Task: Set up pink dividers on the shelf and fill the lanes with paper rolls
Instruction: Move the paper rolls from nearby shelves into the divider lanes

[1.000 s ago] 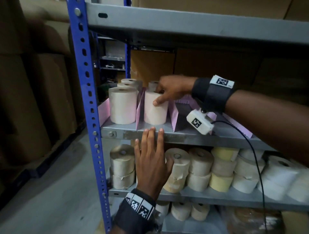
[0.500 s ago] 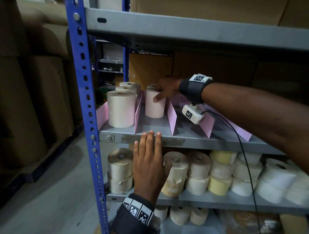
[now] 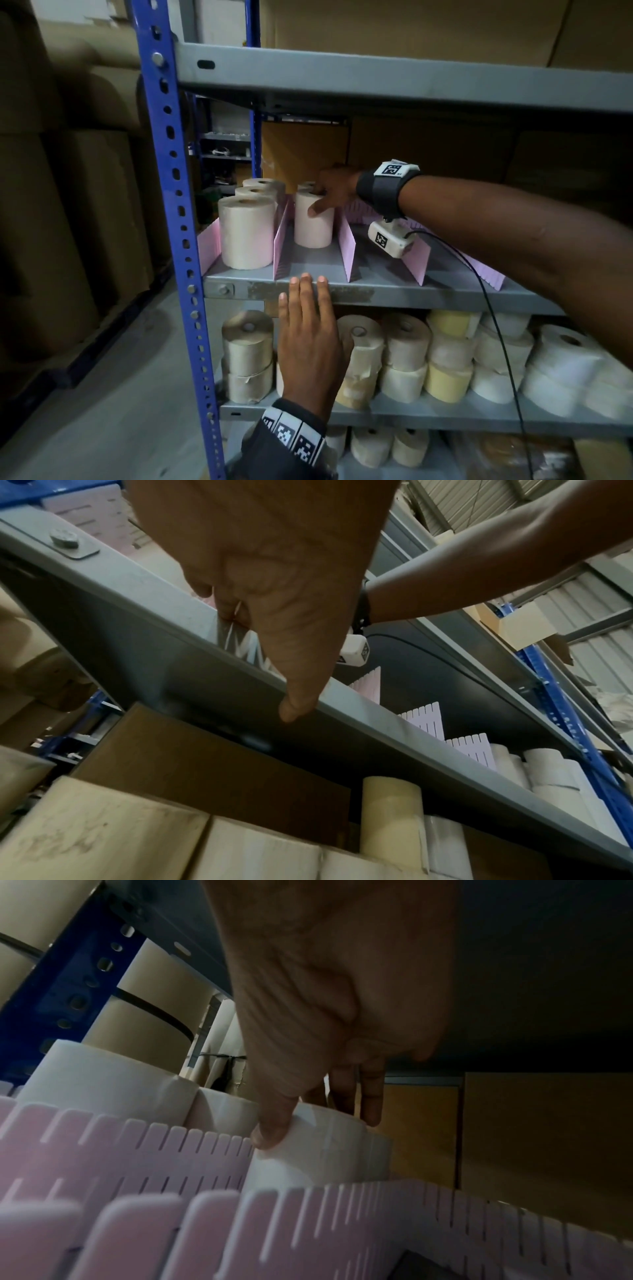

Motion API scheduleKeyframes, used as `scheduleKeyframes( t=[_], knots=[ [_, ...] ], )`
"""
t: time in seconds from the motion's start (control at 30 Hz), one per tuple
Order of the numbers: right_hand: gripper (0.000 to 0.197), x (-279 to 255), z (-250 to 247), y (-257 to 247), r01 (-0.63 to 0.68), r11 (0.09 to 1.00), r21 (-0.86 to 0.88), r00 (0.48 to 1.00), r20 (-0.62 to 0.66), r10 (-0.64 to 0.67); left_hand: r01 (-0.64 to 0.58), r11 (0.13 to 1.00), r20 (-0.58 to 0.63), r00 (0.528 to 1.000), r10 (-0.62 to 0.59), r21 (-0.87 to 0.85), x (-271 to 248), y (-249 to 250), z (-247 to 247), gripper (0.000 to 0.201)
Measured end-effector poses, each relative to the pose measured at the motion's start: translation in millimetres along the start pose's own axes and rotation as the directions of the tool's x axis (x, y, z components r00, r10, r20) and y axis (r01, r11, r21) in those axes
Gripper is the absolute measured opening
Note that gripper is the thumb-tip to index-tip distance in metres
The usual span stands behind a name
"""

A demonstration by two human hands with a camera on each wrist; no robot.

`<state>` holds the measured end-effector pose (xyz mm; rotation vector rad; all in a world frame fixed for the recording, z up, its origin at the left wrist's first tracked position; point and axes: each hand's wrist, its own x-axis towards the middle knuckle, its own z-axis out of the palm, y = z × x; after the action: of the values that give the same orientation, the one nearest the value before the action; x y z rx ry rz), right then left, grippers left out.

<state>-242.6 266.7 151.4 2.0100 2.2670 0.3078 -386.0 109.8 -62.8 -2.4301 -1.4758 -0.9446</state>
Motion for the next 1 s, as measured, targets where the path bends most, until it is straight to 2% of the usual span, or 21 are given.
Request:
scheduleKeyframes(
  t=[0.17,0.27,0.33,0.43,0.6,0.7,0.83,1.0],
  knots=[
    [0.052,-9,-4,-4,-0.052,0.998,0.041,0.999,0.007,0.052,0.003,1.000,0.067,0.998,-0.004,0.020,1,-4,4,0.087],
    [0.050,-32,-13,-6,-0.060,0.983,0.172,0.996,-0.047,0.069,0.008,1.000,0.094,0.996,-0.009,0.016,2,-7,3,0.089],
    [0.056,-62,-21,-12,-0.023,0.976,0.218,0.991,-0.123,0.051,0.007,1.000,0.114,0.993,-0.010,0.026,2,-8,0,0.092],
    [0.052,-118,-20,-24,0.035,0.976,0.213,0.951,-0.306,0.033,-0.022,0.999,0.131,0.991,0.015,0.050,4,-12,-13,0.090],
    [0.053,-221,14,-36,0.031,0.971,0.239,0.920,-0.386,0.066,-0.014,0.994,0.139,0.990,0.028,-0.106,-14,-17,-47,0.073],
    [0.053,-285,48,-40,-0.045,0.958,0.282,0.900,-0.405,0.161,-0.001,0.962,0.098,0.995,0.029,-0.275,-48,-7,-60,0.064],
    [0.042,-358,105,-52,-0.127,0.893,0.432,0.850,-0.416,0.322,-0.038,0.896,0.017,0.999,0.050,-0.442,-101,21,-67,0.049],
    [0.044,-437,159,-47,-0.262,0.776,0.574,0.782,-0.344,0.519,-0.064,0.832,0.069,0.990,0.122,-0.551,-140,68,-78,0.041]
  ],
)
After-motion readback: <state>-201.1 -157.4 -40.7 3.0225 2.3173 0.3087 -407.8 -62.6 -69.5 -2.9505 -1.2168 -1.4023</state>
